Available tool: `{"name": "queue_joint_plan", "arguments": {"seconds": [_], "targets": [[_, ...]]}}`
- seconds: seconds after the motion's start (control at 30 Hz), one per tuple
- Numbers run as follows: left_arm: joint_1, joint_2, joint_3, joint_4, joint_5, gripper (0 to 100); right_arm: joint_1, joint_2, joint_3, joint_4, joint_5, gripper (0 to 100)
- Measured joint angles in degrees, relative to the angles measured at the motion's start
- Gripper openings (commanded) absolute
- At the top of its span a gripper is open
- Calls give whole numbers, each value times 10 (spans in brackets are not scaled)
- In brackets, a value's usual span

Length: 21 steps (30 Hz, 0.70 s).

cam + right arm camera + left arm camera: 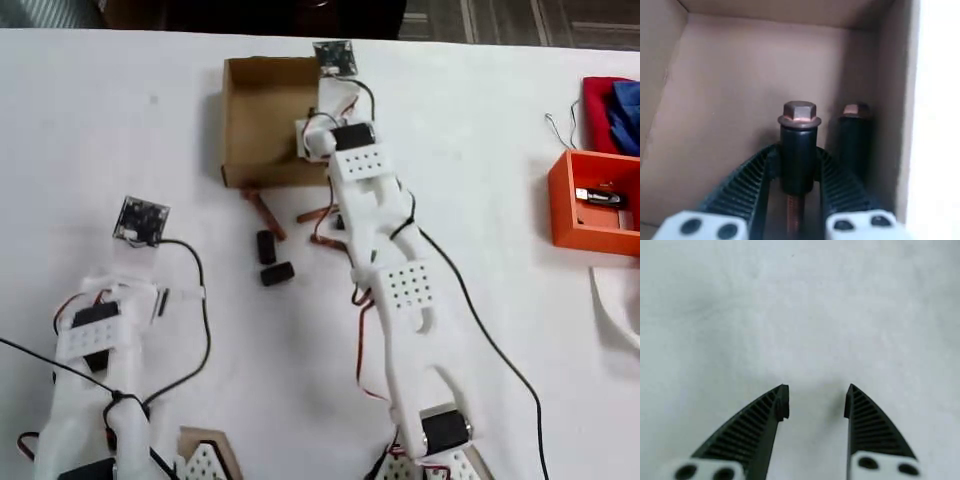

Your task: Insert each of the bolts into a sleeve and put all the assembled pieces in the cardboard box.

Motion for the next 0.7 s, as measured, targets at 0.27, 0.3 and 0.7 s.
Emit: {"name": "queue_joint_plan", "arguments": {"seconds": [0.27, 0.3, 0.7], "targets": [[0, 0, 0, 0, 0, 199, 0, 4, 0, 0, -1, 21], [0, 0, 0, 0, 0, 199, 0, 4, 0, 0, -1, 23], [0, 0, 0, 0, 0, 199, -1, 4, 0, -1, -2, 122]]}}
